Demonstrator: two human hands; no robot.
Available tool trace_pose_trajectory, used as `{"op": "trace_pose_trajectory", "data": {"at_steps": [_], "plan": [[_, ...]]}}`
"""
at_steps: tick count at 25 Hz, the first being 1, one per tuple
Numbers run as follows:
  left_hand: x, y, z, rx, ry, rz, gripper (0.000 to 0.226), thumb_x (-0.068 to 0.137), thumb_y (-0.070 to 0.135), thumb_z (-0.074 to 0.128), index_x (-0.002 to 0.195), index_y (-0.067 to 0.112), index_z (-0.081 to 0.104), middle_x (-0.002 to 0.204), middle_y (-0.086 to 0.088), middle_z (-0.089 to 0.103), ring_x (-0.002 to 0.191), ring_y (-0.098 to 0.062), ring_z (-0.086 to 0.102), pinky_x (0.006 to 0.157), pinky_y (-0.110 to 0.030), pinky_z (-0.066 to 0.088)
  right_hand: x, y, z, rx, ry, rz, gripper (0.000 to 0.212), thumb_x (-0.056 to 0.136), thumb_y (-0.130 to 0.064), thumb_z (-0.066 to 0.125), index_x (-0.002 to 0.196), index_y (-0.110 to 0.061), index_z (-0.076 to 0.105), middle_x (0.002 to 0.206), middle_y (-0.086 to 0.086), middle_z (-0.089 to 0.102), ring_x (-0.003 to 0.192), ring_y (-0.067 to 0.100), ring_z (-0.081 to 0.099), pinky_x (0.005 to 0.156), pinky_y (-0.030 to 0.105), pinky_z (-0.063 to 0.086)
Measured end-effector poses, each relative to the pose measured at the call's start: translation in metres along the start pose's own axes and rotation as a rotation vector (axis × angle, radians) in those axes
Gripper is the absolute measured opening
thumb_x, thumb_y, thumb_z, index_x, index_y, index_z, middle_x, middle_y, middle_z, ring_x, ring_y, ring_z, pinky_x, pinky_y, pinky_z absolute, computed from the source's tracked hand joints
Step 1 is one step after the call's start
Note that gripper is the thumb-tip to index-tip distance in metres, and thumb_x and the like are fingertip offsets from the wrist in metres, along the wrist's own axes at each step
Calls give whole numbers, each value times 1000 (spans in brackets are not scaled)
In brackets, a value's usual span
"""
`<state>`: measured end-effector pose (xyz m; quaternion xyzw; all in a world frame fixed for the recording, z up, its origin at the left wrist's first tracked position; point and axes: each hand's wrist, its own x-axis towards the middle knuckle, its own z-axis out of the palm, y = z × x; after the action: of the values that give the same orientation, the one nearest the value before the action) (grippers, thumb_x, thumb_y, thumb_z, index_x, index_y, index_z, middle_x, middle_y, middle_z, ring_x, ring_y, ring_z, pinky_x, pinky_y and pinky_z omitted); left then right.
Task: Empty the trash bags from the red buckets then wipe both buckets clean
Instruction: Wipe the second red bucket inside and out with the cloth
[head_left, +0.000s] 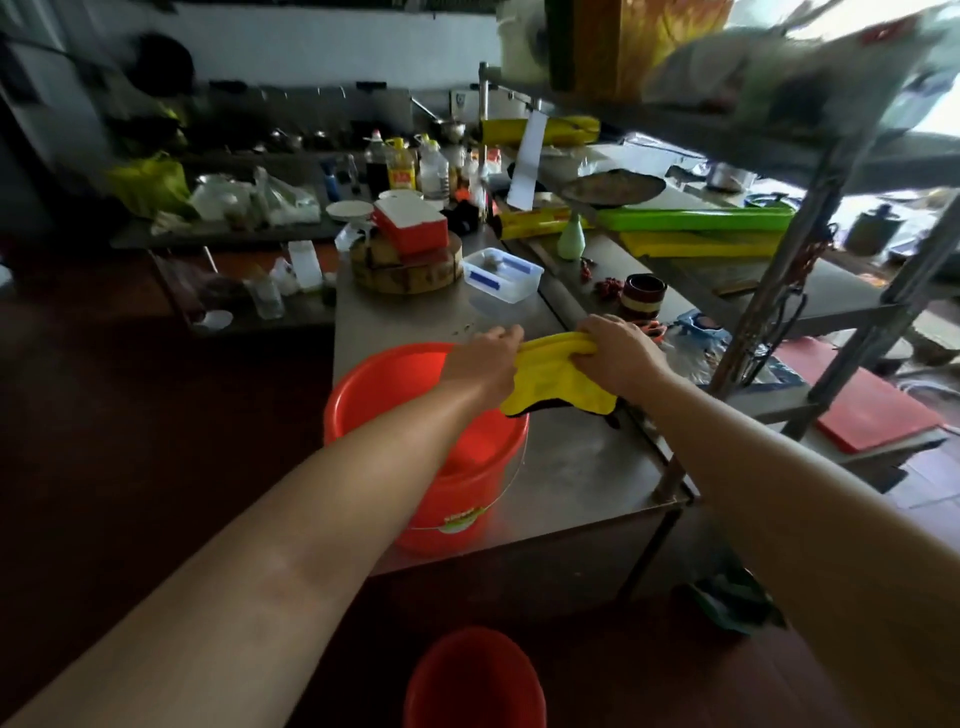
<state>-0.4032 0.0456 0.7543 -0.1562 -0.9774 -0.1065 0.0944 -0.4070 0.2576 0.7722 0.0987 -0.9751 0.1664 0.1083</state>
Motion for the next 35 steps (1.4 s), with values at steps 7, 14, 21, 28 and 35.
{"op": "trace_pose_trajectory", "data": {"at_steps": [7,14,21,28,35], "plan": [[-93,-88,-14,143,-55,-89,34,94,24,56,127,20,52,123,-10,57,114,-35,56,90,-44,49,-38,-112,45,-169,-82,-299,37,91,-23,62,128,-24,59,122,4,56,114,28,57,82,39,53],[-181,-128,37,67,-432,-343,65,101,21,45,158,33,15,162,-2,27,145,-27,33,111,-44,35,-90,-158,138,-81,-429,-301,42,92,-27,60,133,-20,57,126,8,54,113,33,60,88,43,54],[-187,-148,53,43,-332,-270,61,105,34,42,158,35,12,163,-2,26,151,-29,17,118,-48,26,-67,-165,149,97,-514,-109,61,89,-66,35,85,-14,67,93,-2,59,98,24,57,92,45,45],[-176,-182,68,71,-318,-73,62,105,47,36,159,31,10,161,0,31,153,-22,13,123,-49,7,-47,-171,169,28,-723,-123,24,90,-44,57,107,-27,56,97,-7,59,89,20,60,74,35,46],[-160,-209,64,52,-334,39,69,101,50,41,155,9,29,161,-7,29,153,-22,12,124,-41,4,-59,-187,184,-216,-520,-168,63,88,-70,51,142,-43,35,117,-2,70,111,27,64,97,48,36]]}}
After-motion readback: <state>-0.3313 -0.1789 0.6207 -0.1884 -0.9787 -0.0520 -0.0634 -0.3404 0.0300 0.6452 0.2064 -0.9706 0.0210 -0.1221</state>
